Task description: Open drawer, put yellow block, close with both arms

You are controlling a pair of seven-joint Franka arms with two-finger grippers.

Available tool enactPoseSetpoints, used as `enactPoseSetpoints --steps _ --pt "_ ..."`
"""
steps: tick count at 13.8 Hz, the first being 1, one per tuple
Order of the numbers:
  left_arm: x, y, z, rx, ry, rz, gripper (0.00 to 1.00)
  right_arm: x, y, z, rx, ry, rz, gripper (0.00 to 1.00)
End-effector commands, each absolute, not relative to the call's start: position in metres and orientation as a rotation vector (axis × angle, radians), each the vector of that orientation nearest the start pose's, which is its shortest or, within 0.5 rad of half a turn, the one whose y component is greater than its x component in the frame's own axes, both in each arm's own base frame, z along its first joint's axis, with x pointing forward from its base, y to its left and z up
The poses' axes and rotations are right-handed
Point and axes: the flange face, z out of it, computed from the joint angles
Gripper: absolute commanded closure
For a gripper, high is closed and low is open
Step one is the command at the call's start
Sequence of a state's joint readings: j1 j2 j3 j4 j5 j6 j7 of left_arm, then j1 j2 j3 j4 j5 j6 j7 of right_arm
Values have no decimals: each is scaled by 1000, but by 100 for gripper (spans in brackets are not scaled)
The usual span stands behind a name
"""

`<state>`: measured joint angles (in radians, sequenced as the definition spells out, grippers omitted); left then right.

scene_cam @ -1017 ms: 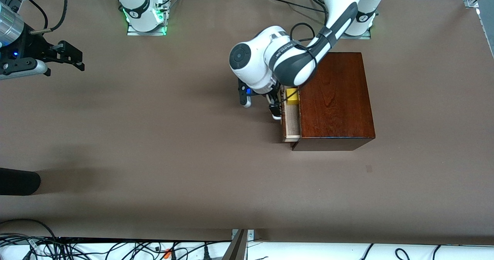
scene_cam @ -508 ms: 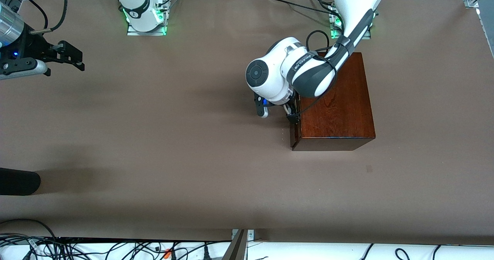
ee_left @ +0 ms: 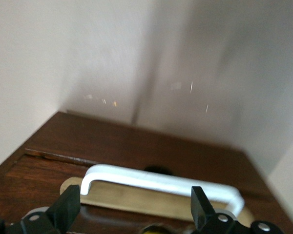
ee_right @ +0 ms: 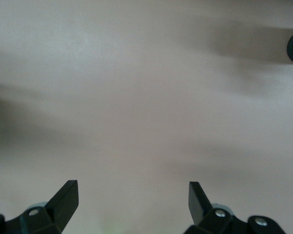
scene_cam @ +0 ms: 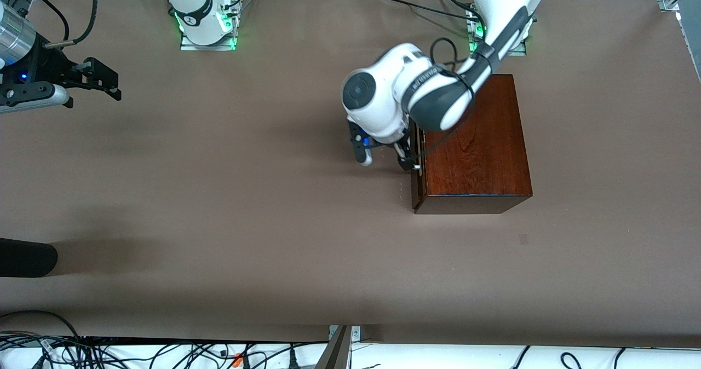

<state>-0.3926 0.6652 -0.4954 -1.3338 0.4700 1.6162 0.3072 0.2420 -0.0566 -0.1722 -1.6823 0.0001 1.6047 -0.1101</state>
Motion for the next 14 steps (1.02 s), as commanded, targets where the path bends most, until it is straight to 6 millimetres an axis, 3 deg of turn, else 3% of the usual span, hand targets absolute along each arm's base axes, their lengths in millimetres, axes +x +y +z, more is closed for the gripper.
enactPoseSetpoints --steps 1,3,6,8,12,14 --pt "502 -489 410 -2488 1497 171 0 539 37 610 -3138 -264 42 0" --pt "493 -489 454 -2661 1240 67 0 539 36 610 -3138 -262 40 0" --pt "489 -468 520 -2831 924 -50 0 539 36 610 -3138 -259 42 0" --pt "508 -421 549 -2914 715 -10 0 539 36 610 -3138 -259 42 0" --pt "550 -307 609 -3087 381 -6 0 539 34 610 -3139 -254 42 0" --pt "564 -262 620 -3112 190 -17 0 539 34 610 -3139 -252 42 0"
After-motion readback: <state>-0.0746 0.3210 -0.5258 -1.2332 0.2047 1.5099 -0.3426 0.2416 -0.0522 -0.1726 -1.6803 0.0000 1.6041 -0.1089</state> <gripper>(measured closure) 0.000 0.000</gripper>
